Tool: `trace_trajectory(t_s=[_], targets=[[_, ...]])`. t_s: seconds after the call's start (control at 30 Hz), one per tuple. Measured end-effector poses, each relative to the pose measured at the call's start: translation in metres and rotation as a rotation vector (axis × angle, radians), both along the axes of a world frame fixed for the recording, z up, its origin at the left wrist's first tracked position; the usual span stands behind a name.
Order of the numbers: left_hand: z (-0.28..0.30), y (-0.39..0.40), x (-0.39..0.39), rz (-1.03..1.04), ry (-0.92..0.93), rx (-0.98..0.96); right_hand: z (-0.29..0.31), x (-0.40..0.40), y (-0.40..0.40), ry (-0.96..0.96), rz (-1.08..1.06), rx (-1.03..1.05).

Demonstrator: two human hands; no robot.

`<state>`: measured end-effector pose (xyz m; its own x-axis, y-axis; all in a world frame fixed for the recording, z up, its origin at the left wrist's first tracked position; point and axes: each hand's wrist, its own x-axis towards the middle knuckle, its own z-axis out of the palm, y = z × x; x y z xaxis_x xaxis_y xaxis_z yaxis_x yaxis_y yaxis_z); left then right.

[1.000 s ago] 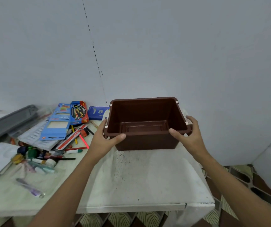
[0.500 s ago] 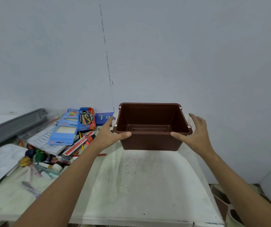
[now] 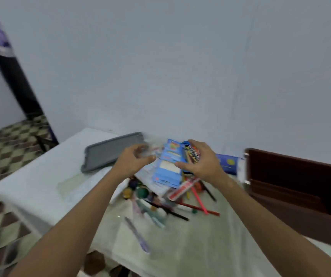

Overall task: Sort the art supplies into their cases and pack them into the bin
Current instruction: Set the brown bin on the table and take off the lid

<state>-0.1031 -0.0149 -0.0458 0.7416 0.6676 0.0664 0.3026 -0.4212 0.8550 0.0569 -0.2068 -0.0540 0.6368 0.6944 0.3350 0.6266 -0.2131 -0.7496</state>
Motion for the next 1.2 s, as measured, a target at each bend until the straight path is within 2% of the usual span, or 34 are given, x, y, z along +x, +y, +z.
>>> trace_trajectory(t_s=[0.1, 0.27, 0.4, 0.5, 0.57, 0.7, 0.77, 0.9, 1.0, 1.13, 1.2], targets=[[0.0, 0.068, -0.03, 0.123, 0.077, 0.014, -0.005, -0.009, 0.089, 0.055, 0.143, -0.085], [-0.021, 0.179, -0.067, 0.318, 0.206, 0.033, -0.02, -0.001, 0.205, 0.08, 0.146, -0.183], [-0.047, 0.234, -0.079, 0.383, 0.337, -0.034, -0.036, 0.015, 0.253, 0.133, 0.068, -0.221], [-0.07, 0.257, -0.075, 0.361, 0.471, -0.1, -0.053, 0.026, 0.27, 0.19, 0.056, -0.321], [-0.081, 0.264, -0.068, 0.343, 0.493, -0.162, -0.061, 0.029, 0.278, 0.203, 0.06, -0.361], [-0.088, 0.267, -0.056, 0.351, 0.376, -0.323, -0.061, 0.03, 0.287, 0.206, 0.027, -0.326], [-0.082, 0.264, -0.056, 0.343, 0.327, -0.326, -0.054, 0.03, 0.284, 0.263, -0.007, -0.249], [-0.056, 0.25, -0.061, 0.299, 0.08, -0.226, -0.031, 0.03, 0.255, 0.381, -0.025, -0.092], [-0.027, 0.229, -0.061, 0.249, -0.106, -0.13, -0.006, 0.029, 0.218, 0.355, -0.033, -0.003], [0.008, 0.191, -0.049, 0.182, -0.174, 0.038, 0.035, 0.026, 0.161, 0.392, -0.082, 0.133], [0.024, 0.167, -0.042, 0.125, -0.197, 0.055, 0.057, 0.025, 0.128, 0.44, -0.051, 0.25]])
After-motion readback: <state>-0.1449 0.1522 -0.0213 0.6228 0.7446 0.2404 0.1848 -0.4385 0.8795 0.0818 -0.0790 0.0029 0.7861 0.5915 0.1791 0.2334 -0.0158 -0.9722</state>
